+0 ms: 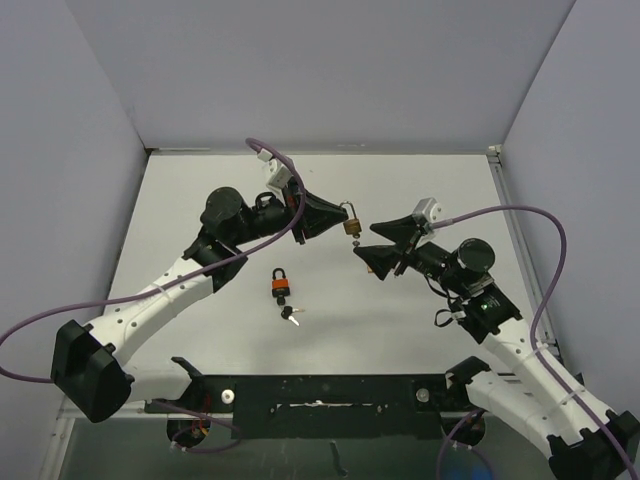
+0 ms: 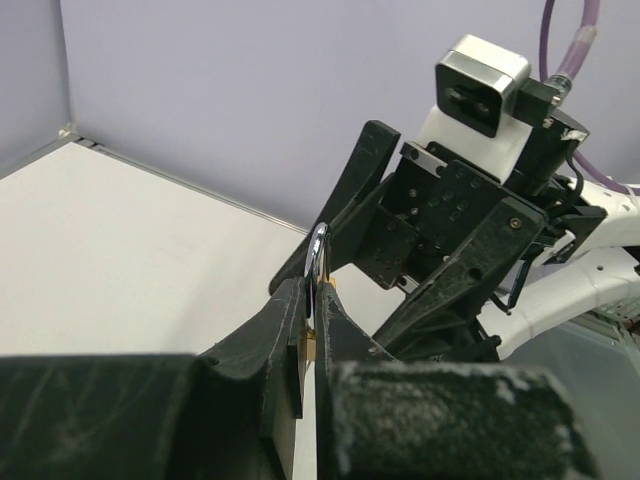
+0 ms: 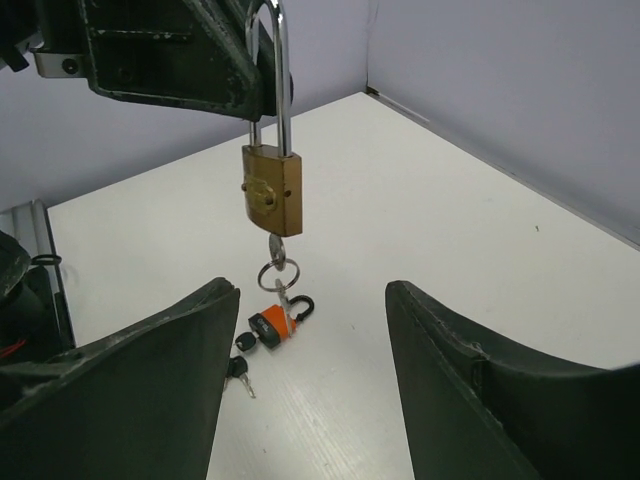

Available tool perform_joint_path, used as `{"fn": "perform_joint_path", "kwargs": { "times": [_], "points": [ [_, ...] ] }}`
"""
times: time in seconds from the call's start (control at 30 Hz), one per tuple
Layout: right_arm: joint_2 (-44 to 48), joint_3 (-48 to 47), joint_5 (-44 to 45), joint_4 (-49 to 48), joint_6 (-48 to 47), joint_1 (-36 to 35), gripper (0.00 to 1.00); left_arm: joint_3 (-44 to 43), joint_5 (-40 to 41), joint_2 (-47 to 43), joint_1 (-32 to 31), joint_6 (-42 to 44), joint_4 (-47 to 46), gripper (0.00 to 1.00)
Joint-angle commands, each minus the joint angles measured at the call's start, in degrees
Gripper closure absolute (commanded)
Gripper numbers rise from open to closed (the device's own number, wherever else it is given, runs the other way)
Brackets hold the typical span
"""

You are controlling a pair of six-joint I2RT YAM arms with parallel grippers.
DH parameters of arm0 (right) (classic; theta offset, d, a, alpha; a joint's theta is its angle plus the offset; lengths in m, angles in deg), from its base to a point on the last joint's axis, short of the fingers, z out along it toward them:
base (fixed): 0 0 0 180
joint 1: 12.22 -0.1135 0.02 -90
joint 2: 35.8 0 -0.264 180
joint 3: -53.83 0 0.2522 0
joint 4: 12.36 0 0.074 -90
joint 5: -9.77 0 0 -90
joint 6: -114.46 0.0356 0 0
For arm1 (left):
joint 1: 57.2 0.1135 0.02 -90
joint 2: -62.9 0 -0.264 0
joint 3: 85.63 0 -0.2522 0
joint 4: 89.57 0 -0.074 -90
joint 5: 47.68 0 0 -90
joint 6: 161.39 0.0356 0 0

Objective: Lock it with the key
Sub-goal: Lock the lock, then place the key at the center of the board, then place the lock at the center of the board.

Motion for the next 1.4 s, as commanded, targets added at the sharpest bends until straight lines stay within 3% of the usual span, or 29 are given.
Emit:
{"fn": "perform_joint_path", "kwargs": {
  "times": [0.0,0.2,0.27,0.33,0.47,1.03,1.37],
  "points": [
    [-1.81,-0.08,3.39,-6.74,-1.37,-0.99,0.39,-2.47,-2.69,0.61,0.11,-2.04,-4.91,1.00],
    [-4.78,-0.88,4.10,-9.65,-1.81,-1.69,0.43,-2.35,-3.46,1.03,0.18,-2.61,-5.62,1.00],
    [-5.68,-1.13,4.12,-10.31,-1.87,-1.91,0.50,-2.30,-3.51,1.12,0.20,-2.61,-5.71,1.00],
    [-6.25,-1.37,4.15,-10.76,-1.81,-2.12,0.62,-2.30,-3.41,1.20,0.19,-2.54,-5.71,1.00],
    [-6.78,-1.55,4.47,-10.81,-1.40,-2.49,0.99,-1.94,-2.60,1.38,0.33,-2.53,-6.59,1.00],
    [-6.82,2.30,5.96,-6.45,-0.19,-6.05,1.00,0.62,9.61,0.70,5.76,-4.50,-21.94,1.00],
    [-8.55,3.31,14.58,-2.02,0.82,-7.30,1.00,2.09,8.42,2.91,8.44,-2.38,-9.93,1.00]
  ]
}}
